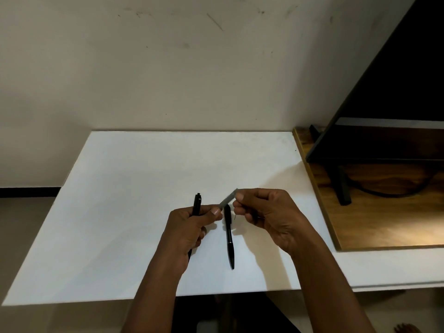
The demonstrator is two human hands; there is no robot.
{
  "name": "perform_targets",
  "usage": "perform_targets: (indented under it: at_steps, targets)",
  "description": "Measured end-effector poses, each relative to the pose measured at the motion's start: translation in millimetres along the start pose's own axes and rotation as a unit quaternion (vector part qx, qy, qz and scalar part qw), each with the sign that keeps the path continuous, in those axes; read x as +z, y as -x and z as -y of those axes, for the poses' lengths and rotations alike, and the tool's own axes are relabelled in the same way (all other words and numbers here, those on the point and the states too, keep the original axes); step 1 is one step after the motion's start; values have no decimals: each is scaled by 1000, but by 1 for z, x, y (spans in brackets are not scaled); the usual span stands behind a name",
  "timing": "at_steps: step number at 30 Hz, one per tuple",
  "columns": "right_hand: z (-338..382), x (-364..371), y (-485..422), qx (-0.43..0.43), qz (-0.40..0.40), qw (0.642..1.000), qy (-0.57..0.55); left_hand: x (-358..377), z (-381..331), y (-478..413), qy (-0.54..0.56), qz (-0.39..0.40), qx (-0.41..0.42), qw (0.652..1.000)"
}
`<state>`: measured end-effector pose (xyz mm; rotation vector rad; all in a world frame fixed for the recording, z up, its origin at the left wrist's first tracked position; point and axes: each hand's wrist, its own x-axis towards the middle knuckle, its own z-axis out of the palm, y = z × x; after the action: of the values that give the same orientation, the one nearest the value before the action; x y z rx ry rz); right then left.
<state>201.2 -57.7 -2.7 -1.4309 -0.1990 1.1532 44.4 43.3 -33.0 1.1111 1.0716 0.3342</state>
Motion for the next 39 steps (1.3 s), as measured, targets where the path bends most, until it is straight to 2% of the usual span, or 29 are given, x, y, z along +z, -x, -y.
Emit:
perform_targets:
  at_steps: [7,13,18,26,39]
  targets:
    - [4,-12,2,18,2,998,53,4,-2,2,-43,43,3,998]
    - [9,-42,6,62,3,981,181,0,-3,0,-18,-40,23,999]
    - [3,-36,2,63,6,961,270,1,-5,1,-17,-45,14,999]
    - [-10,-19,-11,21,-66,956,286,2,-6,3,-9,0,33,999]
    - [-10,-22,-11,4,-95,945,312,9,-4,6,-27,26,64,997]
